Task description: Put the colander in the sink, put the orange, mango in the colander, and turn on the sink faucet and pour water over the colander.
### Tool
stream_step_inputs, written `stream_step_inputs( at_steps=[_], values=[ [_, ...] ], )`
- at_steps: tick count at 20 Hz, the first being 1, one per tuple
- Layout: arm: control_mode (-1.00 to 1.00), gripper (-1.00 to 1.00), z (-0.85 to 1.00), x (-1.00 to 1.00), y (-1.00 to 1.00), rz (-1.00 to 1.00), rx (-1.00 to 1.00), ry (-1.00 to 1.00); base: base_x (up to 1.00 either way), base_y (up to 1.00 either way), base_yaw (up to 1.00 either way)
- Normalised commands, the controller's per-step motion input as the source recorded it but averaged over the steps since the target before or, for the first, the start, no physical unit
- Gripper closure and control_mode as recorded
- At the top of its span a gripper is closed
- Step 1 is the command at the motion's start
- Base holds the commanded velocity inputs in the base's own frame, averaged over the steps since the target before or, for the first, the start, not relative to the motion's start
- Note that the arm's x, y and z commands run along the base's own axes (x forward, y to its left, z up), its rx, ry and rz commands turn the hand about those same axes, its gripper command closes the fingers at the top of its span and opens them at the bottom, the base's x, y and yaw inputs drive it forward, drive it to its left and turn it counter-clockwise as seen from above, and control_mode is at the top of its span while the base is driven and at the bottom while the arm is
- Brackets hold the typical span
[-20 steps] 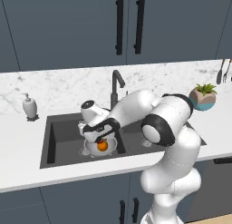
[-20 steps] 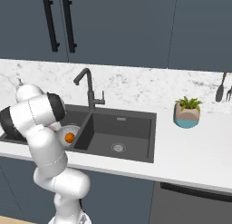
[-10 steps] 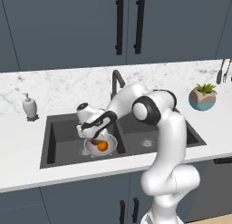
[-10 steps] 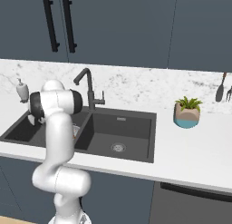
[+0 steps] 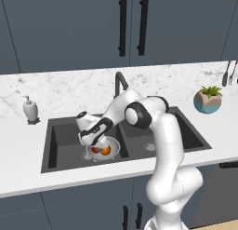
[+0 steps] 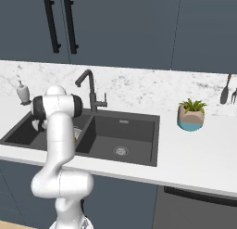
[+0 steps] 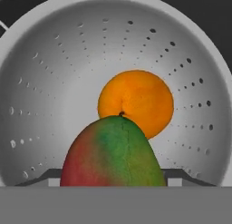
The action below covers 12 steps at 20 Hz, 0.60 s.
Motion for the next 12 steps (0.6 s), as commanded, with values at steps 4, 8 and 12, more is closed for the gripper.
stream_step_inputs(
  at_steps=[4, 8, 12],
  values=[
    [-1.0, 1.0, -0.36, 0.07, -0.01, -0.03, 0.0, 0.0, 0.0, 0.0, 0.0],
    [-1.0, 1.0, -0.24, 0.01, -0.12, -0.01, 0.0, 0.0, 0.0, 0.0, 0.0],
    [-1.0, -1.0, -0.18, 0.04, -0.16, 0.0, 0.0, 0.0, 0.0, 0.0, 0.0]
  ],
)
